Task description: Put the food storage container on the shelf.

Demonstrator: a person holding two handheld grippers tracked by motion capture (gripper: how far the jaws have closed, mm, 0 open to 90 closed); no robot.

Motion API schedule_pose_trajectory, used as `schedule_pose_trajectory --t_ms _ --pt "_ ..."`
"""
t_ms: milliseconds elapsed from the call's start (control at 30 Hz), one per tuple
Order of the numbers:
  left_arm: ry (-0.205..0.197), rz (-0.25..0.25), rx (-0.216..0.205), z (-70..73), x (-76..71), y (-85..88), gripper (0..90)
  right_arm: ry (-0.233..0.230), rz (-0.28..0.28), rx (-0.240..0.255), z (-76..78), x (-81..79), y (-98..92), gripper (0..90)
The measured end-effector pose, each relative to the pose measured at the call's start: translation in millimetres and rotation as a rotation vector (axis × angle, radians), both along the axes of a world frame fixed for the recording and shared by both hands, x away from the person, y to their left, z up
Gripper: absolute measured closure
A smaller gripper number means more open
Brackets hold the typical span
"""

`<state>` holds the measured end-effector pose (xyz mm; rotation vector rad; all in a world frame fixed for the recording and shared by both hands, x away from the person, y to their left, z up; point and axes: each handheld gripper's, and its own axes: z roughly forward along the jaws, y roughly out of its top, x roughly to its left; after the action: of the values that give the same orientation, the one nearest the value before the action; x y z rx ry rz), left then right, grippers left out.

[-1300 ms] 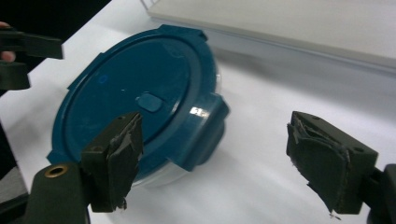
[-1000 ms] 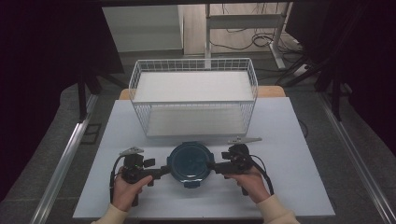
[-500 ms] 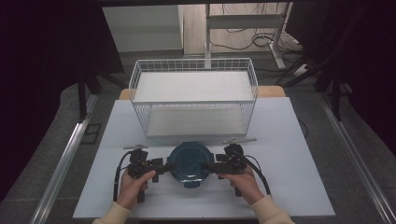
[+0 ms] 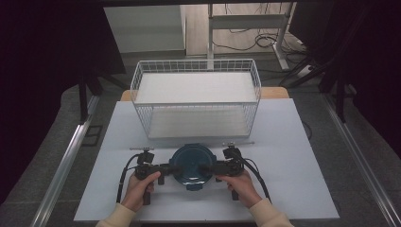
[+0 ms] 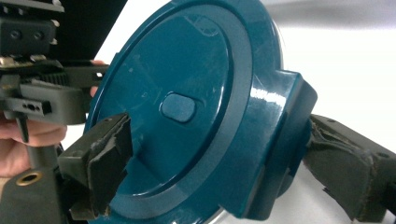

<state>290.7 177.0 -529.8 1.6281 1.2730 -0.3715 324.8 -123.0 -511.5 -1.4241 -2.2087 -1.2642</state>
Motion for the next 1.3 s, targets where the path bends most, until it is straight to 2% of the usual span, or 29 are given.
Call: schedule_pose_trajectory --t_ms 133,200,267,300,333,367,600,733,1000,1100,1133,1300 --pt "0.007 -0.008 0.001 -1.4 -0.4 -3.8 16.8 0.020 -0.005 0.018 -1.1 -0.6 1.3 14.4" --pt "0.013 0.015 -0.002 -2.6 -1.3 -2.0 21.5 0.033 -0.010 0.023 -1.1 -0.4 0.0 16.8" --pt "0.035 0.037 -0.030 -4.0 -1.4 1.0 27.1 0.069 -0.028 0.059 -2.2 1.7 -5.6 22.7" --pt "0.042 0.042 -0.037 -4.3 -1.4 1.7 29.0 0.091 -0.047 0.093 -3.9 2.3 -11.2 27.0" --pt "0.042 0.044 -0.037 -4.2 -1.6 1.7 29.0 0.091 -0.047 0.093 -3.9 2.3 -11.2 27.0" --pt "0.042 0.051 -0.033 -3.5 -2.6 0.9 29.0 0.106 -0.053 0.113 -5.0 2.3 -14.4 28.8" --pt "0.028 0.066 -0.019 2.3 -9.2 1.4 32.9 0.079 -0.046 0.123 -0.7 -1.8 -17.4 33.7" --pt "0.018 0.097 -0.023 4.9 -16.1 1.0 35.2 0.072 -0.053 0.143 0.6 -4.8 -20.2 36.9" --pt "-0.002 0.098 -0.018 10.4 -22.7 1.4 38.8 0.054 -0.062 0.148 5.2 -12.1 -22.5 39.4" --pt "-0.013 0.099 -0.019 12.7 -24.5 2.3 40.7 0.035 -0.066 0.151 7.6 -14.2 -23.3 40.6" --pt "-0.015 0.099 -0.019 13.0 -24.6 2.4 41.0 0.010 -0.056 0.142 9.6 -15.2 -22.8 40.7" --pt "-0.024 0.099 -0.015 15.5 -25.9 2.7 41.1 -0.025 -0.037 0.133 13.1 -17.0 -21.9 40.8"
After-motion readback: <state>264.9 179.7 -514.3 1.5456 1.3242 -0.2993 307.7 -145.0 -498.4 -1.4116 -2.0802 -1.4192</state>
